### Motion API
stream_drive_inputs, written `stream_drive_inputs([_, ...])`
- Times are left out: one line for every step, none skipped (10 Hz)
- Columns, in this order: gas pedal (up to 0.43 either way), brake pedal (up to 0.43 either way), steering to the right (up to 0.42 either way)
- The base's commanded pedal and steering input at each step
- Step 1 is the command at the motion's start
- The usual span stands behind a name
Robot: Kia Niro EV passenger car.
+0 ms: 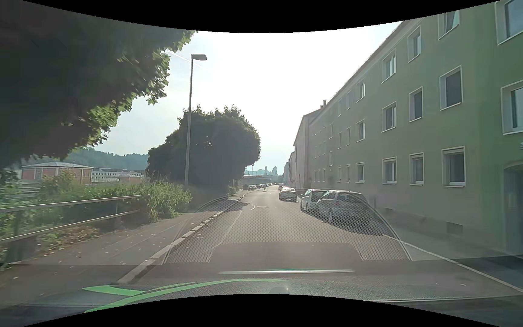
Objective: Follow the waypoints while adhering to traffic rules and regulations
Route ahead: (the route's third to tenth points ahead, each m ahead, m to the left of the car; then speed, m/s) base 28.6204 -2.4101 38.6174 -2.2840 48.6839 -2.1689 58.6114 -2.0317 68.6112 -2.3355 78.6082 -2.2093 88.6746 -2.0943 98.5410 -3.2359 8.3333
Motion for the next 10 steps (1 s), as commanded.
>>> stream_drive_inputs([0.047, 0.000, -0.001])
stream_drive_inputs([0.047, 0.000, -0.001])
stream_drive_inputs([0.047, 0.000, -0.001])
stream_drive_inputs([0.047, 0.000, -0.001])
stream_drive_inputs([0.047, 0.000, -0.001])
stream_drive_inputs([0.047, 0.000, -0.001])
stream_drive_inputs([0.047, 0.000, -0.001])
stream_drive_inputs([0.047, 0.000, -0.001])
stream_drive_inputs([0.047, 0.000, -0.001])
stream_drive_inputs([0.047, 0.000, -0.002])
